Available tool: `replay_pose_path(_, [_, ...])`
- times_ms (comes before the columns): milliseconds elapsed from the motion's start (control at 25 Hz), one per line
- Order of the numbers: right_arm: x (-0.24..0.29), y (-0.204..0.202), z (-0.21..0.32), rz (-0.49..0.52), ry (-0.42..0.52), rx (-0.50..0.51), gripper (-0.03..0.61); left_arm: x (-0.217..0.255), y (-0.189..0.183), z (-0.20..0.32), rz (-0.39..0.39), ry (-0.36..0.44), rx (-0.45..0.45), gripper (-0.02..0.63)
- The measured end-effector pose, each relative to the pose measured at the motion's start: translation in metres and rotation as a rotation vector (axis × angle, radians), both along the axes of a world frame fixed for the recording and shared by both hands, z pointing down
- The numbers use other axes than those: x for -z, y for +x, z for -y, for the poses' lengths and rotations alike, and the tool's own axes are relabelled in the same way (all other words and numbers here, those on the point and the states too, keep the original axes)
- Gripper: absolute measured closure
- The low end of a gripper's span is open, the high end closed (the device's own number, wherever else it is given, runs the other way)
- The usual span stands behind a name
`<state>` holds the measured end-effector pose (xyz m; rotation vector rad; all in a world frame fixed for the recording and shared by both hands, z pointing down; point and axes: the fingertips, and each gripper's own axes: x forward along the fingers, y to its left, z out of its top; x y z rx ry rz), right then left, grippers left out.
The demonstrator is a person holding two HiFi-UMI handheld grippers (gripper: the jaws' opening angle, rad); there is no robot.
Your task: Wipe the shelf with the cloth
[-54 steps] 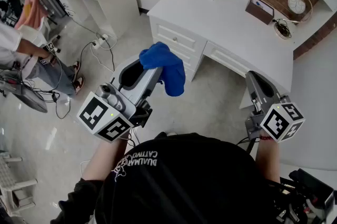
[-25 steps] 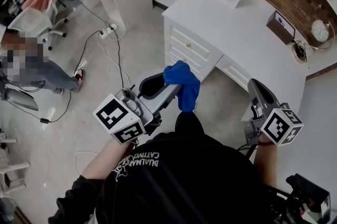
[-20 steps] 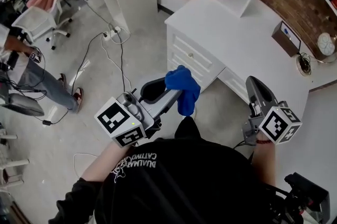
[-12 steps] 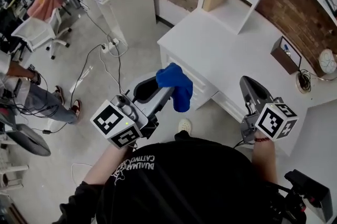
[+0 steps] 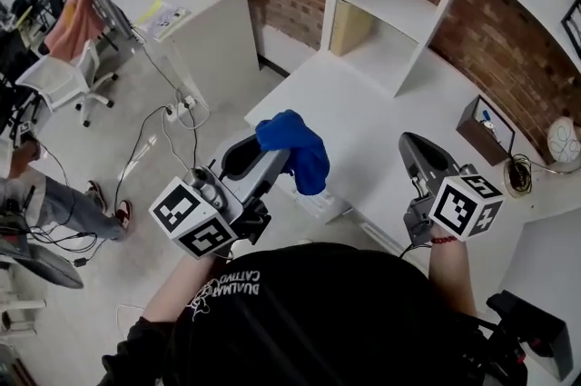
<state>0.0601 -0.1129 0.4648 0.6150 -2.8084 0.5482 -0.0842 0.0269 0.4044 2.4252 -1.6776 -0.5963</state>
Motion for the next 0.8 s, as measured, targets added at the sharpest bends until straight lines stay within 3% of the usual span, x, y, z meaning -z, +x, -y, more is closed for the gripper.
replay_pose_path(160, [-0.004,0.003,0.035,0.028,-0.012,-0.018,0.569,-0.001,-0.004,0.031,-0.06,-0.008,-0.002,0.529])
replay_pose_path(440, [-0.006,0.018,0.058,0.059,-0.026,-0.058,0.569,-0.007,0.013,0.064,0.029,-0.055,-0.059,0.529])
replay_pose_path(640, [0.014,0.015,0.036,0.133,0.133,0.085,0.569,-0.012,0.023,0.094,-0.002,-0.073,-0.141,0.529])
replay_pose_path(800, [0.017,0.026,0.051,0.104,0.142,0.034,0.569,-0.006,0.03,0.121,0.014,-0.067,-0.21,0.529])
